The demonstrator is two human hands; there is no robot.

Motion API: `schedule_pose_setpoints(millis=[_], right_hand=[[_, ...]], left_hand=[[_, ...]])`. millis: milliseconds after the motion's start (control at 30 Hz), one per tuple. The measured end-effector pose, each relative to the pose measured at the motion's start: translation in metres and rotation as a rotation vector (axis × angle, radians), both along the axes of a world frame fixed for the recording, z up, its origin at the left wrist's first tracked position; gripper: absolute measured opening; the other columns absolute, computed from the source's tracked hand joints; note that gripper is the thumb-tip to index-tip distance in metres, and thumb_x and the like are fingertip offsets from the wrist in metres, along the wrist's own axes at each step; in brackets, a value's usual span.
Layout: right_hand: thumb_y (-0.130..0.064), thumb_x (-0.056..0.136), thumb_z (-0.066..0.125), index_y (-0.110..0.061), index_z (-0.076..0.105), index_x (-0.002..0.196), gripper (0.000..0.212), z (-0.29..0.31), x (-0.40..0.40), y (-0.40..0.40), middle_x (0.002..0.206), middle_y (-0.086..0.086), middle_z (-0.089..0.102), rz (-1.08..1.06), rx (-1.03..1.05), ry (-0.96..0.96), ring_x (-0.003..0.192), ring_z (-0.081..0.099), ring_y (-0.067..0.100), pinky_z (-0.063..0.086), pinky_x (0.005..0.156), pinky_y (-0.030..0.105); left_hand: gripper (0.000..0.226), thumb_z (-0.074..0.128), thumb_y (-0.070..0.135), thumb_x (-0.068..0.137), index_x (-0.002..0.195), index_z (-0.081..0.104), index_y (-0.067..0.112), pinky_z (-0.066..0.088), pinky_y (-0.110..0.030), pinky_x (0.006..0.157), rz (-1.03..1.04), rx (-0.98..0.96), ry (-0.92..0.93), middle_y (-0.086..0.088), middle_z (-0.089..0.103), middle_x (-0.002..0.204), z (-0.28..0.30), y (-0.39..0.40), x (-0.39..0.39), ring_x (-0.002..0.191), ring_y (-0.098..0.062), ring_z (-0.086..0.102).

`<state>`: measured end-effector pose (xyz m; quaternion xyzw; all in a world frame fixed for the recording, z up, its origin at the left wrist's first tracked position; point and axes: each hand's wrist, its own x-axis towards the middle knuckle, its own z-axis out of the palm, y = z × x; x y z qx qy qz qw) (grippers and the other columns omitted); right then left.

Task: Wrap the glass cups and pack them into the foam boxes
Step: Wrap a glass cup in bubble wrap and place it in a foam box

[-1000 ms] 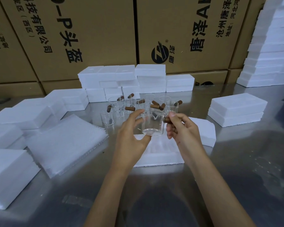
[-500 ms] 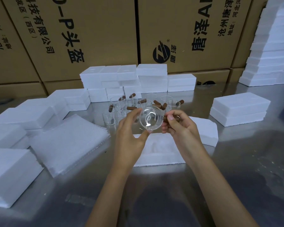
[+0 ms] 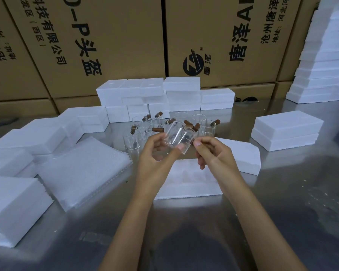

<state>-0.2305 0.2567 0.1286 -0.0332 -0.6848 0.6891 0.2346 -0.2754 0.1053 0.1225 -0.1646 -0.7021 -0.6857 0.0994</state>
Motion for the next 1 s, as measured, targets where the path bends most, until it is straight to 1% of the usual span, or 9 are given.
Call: schedule_pose_setpoints(millis=[100, 267, 400, 500, 600, 667, 767, 900, 1000], right_hand=[[-0.022, 0.100, 0.057, -0.013, 0.071, 0.100, 0.017, -0.004, -0.002, -0.005, 0.059, -0.019, 0.056, -0.031, 0.210, -0.024, 0.058, 0.048, 0.004, 0.040, 0.059, 0.021], [-0.029, 0.103, 0.048, -0.020, 0.070, 0.086, 0.029, -0.006, -0.002, -0.008, 0.055, -0.019, 0.055, -0.044, 0.284, -0.087, 0.058, 0.048, 0.002, 0.037, 0.065, 0.022], [-0.030, 0.104, 0.046, -0.020, 0.069, 0.083, 0.034, -0.005, -0.001, -0.008, 0.052, -0.019, 0.053, -0.025, 0.255, -0.111, 0.053, 0.045, 0.001, 0.033, 0.059, 0.017], [-0.032, 0.104, 0.044, -0.025, 0.069, 0.080, 0.036, -0.002, 0.000, -0.009, 0.051, -0.018, 0.053, 0.012, 0.226, -0.151, 0.050, 0.043, 0.001, 0.032, 0.053, 0.013], [-0.032, 0.105, 0.043, -0.035, 0.066, 0.060, 0.051, 0.003, 0.003, -0.011, 0.052, -0.009, 0.045, 0.125, 0.107, -0.206, 0.046, 0.034, 0.006, 0.028, 0.045, 0.017], [-0.032, 0.105, 0.043, -0.033, 0.062, 0.053, 0.055, 0.006, 0.005, -0.011, 0.056, 0.000, 0.042, 0.219, 0.026, -0.233, 0.046, 0.030, 0.011, 0.023, 0.044, 0.022], [-0.032, 0.103, 0.046, -0.027, 0.064, 0.057, 0.049, 0.007, 0.007, -0.009, 0.061, 0.007, 0.044, 0.326, -0.093, -0.221, 0.048, 0.029, 0.015, 0.022, 0.046, 0.027], [-0.032, 0.103, 0.046, -0.024, 0.070, 0.067, 0.044, 0.008, 0.007, -0.001, 0.063, 0.005, 0.046, 0.459, -0.217, -0.176, 0.049, 0.032, 0.014, 0.024, 0.045, 0.025], [-0.028, 0.103, 0.044, -0.020, 0.073, 0.081, 0.037, 0.004, 0.004, 0.001, 0.065, 0.004, 0.047, 0.387, -0.194, -0.149, 0.049, 0.033, 0.012, 0.023, 0.045, 0.024]], left_hand=[[0.060, 0.075, 0.072, 0.062, 0.110, 0.059, 0.041, 0.047, -0.019, 0.082, 0.076, -0.012, 0.013, 0.014, 0.064, 0.106, -0.001, 0.004, 0.004, 0.098, -0.001, 0.061], [0.067, 0.074, 0.074, 0.062, 0.118, 0.050, 0.048, 0.052, -0.028, 0.087, 0.180, -0.191, 0.150, 0.018, 0.059, 0.108, -0.005, 0.006, 0.007, 0.103, -0.003, 0.059], [0.070, 0.070, 0.079, 0.064, 0.122, 0.050, 0.046, 0.054, -0.040, 0.088, 0.244, -0.248, 0.231, 0.022, 0.056, 0.105, -0.006, 0.007, 0.005, 0.101, -0.006, 0.058], [0.076, 0.061, 0.089, 0.062, 0.124, 0.049, 0.046, 0.056, -0.039, 0.085, 0.273, -0.277, 0.253, 0.027, 0.053, 0.109, -0.005, 0.006, 0.005, 0.101, -0.002, 0.056], [0.078, 0.058, 0.091, 0.064, 0.127, 0.049, 0.045, 0.056, -0.035, 0.084, 0.294, -0.289, 0.280, 0.030, 0.051, 0.110, -0.004, 0.006, 0.007, 0.102, -0.002, 0.055], [0.074, 0.060, 0.087, 0.068, 0.129, 0.049, 0.046, 0.055, -0.034, 0.084, 0.296, -0.294, 0.301, 0.030, 0.050, 0.108, -0.004, 0.005, 0.008, 0.102, -0.004, 0.054], [0.069, 0.061, 0.083, 0.071, 0.130, 0.047, 0.051, 0.053, -0.030, 0.089, 0.254, -0.276, 0.290, 0.034, 0.049, 0.115, -0.003, 0.004, 0.009, 0.109, 0.000, 0.052], [0.067, 0.065, 0.074, 0.073, 0.133, 0.044, 0.053, 0.046, -0.025, 0.094, 0.161, -0.266, 0.229, 0.029, 0.055, 0.119, -0.004, 0.002, 0.008, 0.116, 0.004, 0.050], [0.067, 0.065, 0.069, 0.073, 0.135, 0.043, 0.055, 0.038, -0.019, 0.094, 0.073, -0.272, 0.156, 0.037, 0.053, 0.119, -0.001, -0.005, 0.004, 0.120, 0.011, 0.047]])
